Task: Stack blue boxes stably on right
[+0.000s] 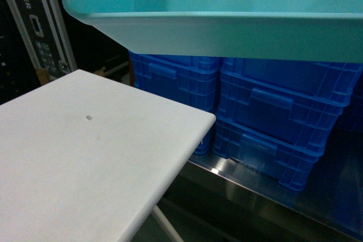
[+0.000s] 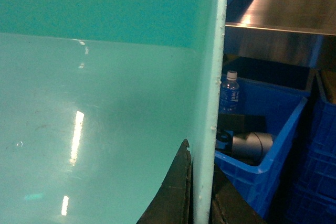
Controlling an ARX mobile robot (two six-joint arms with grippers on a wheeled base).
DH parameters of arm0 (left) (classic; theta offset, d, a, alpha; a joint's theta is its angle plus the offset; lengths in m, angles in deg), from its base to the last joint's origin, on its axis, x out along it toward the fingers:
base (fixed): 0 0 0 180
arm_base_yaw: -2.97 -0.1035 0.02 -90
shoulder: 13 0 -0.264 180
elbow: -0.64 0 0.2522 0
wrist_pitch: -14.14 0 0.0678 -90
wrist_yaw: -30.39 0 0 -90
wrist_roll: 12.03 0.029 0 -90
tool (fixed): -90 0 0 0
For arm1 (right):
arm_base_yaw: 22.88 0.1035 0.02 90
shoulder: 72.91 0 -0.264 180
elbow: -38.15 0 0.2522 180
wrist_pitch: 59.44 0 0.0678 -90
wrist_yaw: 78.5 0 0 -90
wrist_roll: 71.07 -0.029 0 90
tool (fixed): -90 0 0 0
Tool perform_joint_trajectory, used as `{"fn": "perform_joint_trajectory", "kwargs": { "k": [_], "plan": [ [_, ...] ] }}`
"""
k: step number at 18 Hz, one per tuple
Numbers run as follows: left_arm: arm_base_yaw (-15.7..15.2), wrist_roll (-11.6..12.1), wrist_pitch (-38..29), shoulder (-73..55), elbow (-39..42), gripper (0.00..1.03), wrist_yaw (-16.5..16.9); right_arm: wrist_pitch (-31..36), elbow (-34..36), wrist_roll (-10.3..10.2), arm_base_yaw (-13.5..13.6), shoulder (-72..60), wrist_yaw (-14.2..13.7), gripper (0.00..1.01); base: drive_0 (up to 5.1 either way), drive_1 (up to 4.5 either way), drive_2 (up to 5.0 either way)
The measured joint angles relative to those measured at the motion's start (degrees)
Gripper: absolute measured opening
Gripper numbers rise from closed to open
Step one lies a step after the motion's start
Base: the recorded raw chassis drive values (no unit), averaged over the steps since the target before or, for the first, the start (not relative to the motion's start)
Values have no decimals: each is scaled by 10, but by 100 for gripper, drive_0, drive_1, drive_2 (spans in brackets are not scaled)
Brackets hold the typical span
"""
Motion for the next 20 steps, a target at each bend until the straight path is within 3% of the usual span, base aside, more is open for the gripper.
{"fn": "perform_joint_trajectory", "kwargs": {
  "k": [11,20],
  "plan": [
    [-3,0,0,0,0,6,3,0,0,0,0,0,2,2,-153,-153,-153],
    [-2,0,0,0,0,6,2,1,1,-2,0,0,1,2,307,-519,-258]
  ]
}}
